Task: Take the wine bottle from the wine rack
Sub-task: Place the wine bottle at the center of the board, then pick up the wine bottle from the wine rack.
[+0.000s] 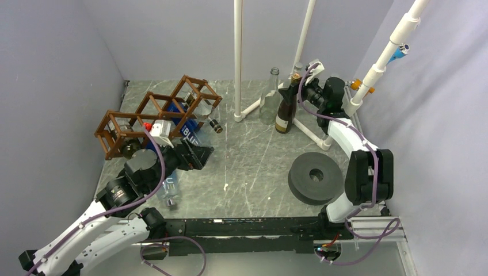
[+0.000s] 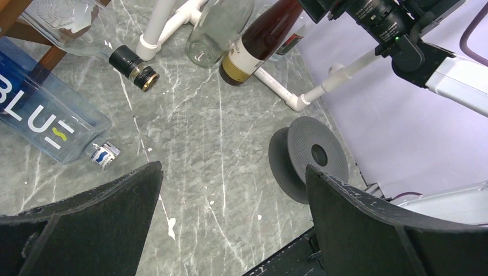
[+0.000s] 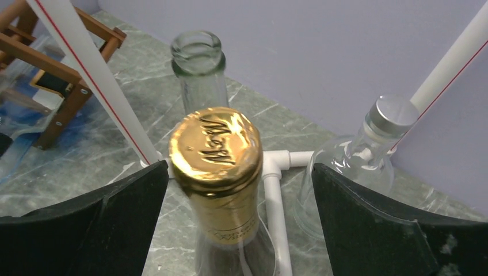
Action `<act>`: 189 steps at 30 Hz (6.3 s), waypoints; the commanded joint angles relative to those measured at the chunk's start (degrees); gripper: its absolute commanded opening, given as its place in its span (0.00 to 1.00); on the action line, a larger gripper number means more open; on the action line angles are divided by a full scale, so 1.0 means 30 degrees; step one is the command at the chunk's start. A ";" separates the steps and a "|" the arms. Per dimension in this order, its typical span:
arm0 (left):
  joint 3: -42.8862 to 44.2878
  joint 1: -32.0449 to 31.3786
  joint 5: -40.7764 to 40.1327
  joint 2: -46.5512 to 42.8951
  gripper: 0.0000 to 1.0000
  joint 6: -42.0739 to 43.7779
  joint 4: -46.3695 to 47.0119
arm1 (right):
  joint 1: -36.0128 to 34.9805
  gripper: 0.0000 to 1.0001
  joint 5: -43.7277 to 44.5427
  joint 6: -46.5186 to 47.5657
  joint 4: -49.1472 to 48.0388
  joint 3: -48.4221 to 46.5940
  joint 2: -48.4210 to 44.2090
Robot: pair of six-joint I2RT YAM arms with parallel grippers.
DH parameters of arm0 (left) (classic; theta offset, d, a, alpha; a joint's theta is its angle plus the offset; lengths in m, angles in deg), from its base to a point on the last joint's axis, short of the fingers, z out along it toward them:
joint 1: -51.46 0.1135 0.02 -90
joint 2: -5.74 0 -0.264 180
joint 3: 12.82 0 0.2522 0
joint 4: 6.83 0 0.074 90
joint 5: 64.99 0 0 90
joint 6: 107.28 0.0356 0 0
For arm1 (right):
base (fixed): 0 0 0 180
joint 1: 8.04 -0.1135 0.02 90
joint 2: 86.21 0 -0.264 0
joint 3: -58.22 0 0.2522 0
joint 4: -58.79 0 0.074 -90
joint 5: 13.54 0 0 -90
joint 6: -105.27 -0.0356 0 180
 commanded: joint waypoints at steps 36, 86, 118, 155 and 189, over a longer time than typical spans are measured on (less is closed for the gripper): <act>0.3763 0.0046 -0.0790 0.1635 0.99 0.1402 -0.4686 | 0.0209 1.00 -0.2550 0.8226 1.7258 -0.8669 -0.6231; 0.0637 0.0083 -0.9008 0.3337 0.99 -0.6533 -1.4073 | 0.0252 1.00 -1.1244 1.0660 1.9852 0.4236 -1.1100; 0.1556 0.0932 -1.2030 1.6025 0.99 -1.0206 -1.4860 | 0.0246 1.00 -1.0957 1.1026 2.0006 0.4426 -1.0991; 0.0214 0.5404 -0.9814 1.8221 0.99 -0.5409 -0.9358 | 0.0507 1.00 -1.0704 1.1485 2.0502 0.4251 -1.1018; 0.1766 0.4579 -1.0157 1.7289 0.18 -0.5881 -1.0575 | 0.0671 1.00 -1.0788 1.1595 2.0592 0.4251 -1.1107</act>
